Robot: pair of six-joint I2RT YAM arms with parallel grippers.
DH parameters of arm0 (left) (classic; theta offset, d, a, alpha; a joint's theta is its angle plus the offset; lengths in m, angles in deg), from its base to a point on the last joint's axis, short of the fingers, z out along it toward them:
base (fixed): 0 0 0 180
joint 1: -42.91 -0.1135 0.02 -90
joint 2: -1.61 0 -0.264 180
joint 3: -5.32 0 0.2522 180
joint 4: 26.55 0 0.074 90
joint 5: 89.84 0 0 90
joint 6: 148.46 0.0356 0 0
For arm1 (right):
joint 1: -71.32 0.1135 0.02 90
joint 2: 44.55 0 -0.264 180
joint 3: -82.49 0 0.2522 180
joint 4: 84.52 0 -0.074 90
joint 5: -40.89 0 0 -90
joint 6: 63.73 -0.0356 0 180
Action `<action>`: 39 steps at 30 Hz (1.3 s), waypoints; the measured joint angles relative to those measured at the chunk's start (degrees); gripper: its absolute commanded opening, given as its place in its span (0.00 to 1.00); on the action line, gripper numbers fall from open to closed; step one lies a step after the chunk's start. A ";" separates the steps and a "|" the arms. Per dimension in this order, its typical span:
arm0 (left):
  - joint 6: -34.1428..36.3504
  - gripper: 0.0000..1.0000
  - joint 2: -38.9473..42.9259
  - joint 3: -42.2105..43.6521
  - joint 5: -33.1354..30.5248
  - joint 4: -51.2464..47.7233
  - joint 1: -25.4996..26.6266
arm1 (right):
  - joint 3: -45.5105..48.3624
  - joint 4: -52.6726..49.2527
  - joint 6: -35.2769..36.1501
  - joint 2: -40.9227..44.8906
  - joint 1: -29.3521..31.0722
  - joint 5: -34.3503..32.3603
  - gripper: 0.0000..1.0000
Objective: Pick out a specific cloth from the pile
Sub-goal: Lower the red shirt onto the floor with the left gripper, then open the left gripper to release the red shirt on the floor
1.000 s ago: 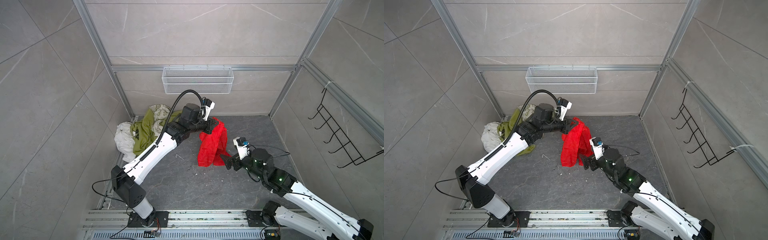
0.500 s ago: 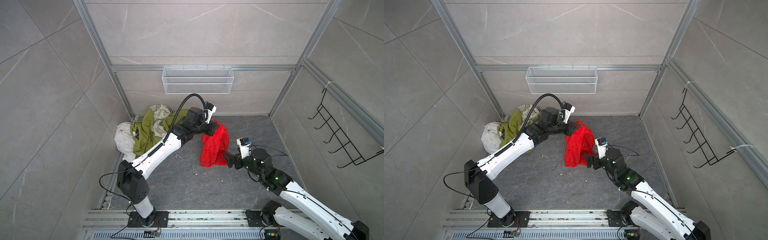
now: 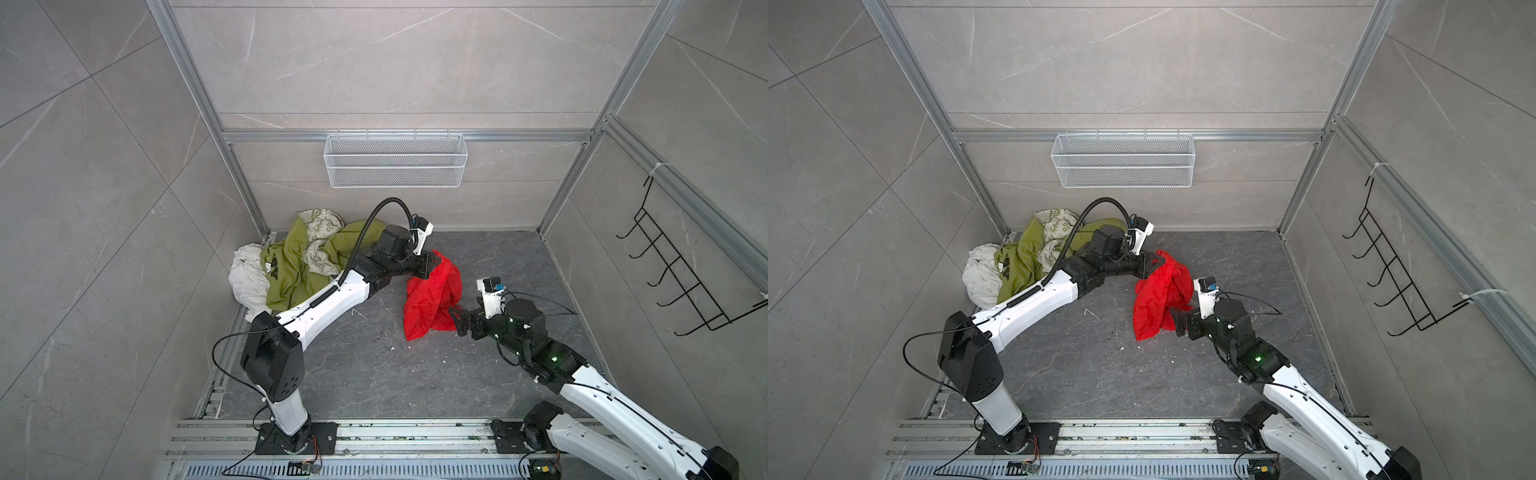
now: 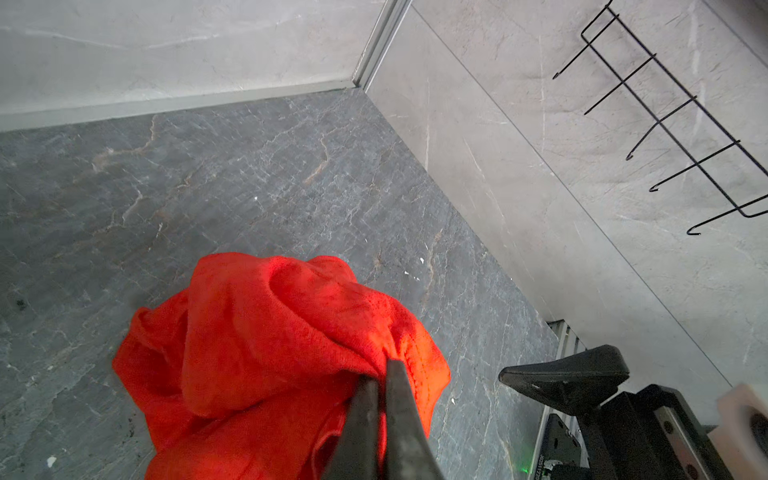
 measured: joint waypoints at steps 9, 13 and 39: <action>-1.51 0.00 -0.37 5.09 1.18 3.56 0.28 | 0.50 0.28 -0.02 0.00 -0.52 0.00 1.00; -2.05 0.00 -0.37 7.69 1.25 4.68 0.52 | 0.83 0.44 -0.22 0.00 -0.72 0.02 1.00; -3.85 0.00 -0.37 17.53 1.25 9.03 0.66 | 1.18 1.03 -1.05 -0.72 -1.27 1.09 1.00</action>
